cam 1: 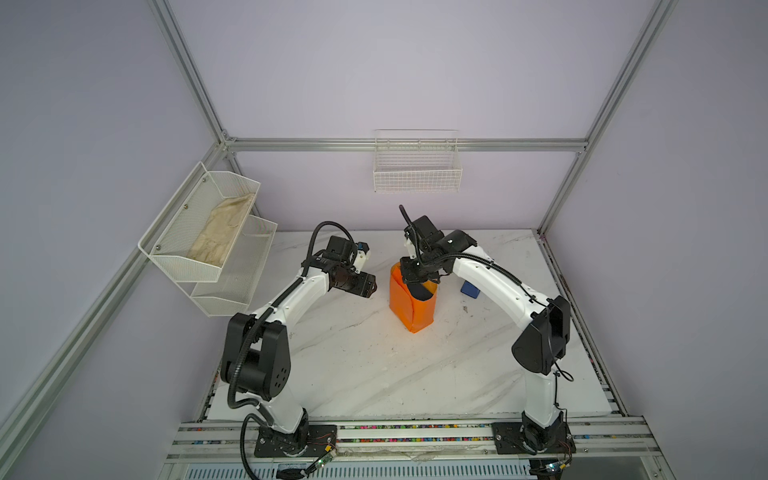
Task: Wrap the gift box in paper
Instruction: 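Withdraw the right gripper from the paper end and lower it beside the box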
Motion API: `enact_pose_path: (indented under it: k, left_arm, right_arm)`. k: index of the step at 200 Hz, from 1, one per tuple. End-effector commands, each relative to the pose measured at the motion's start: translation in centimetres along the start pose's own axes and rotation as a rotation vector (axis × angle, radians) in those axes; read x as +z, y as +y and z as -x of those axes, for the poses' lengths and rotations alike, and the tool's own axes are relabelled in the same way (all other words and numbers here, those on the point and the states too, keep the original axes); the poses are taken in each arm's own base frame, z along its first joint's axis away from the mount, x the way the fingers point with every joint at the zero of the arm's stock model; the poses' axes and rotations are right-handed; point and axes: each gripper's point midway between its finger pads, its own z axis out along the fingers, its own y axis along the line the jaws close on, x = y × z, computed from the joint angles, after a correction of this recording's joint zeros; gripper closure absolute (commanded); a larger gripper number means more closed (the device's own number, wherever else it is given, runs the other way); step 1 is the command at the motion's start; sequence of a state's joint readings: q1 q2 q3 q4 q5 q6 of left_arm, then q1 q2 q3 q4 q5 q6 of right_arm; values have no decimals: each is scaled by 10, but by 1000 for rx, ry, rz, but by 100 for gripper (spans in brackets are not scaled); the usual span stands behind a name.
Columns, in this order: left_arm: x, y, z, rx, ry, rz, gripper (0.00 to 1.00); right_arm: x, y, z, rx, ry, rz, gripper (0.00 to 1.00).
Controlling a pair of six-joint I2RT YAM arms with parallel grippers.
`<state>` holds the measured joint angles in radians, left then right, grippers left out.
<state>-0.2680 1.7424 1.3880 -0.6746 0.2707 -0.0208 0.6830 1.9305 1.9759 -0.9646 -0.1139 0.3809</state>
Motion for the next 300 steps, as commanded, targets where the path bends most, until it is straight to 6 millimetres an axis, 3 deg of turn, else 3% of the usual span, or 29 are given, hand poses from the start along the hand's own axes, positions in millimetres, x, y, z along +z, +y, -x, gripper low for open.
enact_pose_path:
  k: [1, 29, 48, 68, 88, 105, 136, 185, 260, 300]
  left_arm:
    - [-15, -16, 62, 6, -135, -133, 31]
    - [5, -24, 77, -2, -122, -234, 42]
    - [17, -29, 84, 2, -114, -290, 49]
    - [24, -37, 87, 1, -88, -363, 55]
    - [30, -45, 83, -17, -62, -434, 62]
    - [34, -53, 77, -33, -36, -497, 64]
    - [40, -63, 59, -86, 19, -586, 65]
    - [41, -62, 23, -140, 88, -561, 66]
    - [13, -31, -46, -262, 142, -395, 68]
    - [3, -25, -67, -306, 140, -336, 68]
  right_arm:
    - [-48, -29, -3, 94, -58, -50, 93]
    - [-62, -77, -31, 199, -78, -139, 92]
    - [-54, -99, -62, 265, -46, -142, 92]
    - [-29, -87, -85, 313, -13, -7, 92]
    - [-1, -66, -96, 364, -2, 177, 92]
    - [18, -58, -96, 399, -17, 271, 94]
    - [49, -79, -97, 519, -45, 337, 98]
    - [64, -72, -88, 480, -28, 421, 99]
    - [87, -58, -82, 323, 87, 460, 98]
    - [89, -45, -83, 256, 124, 507, 96]
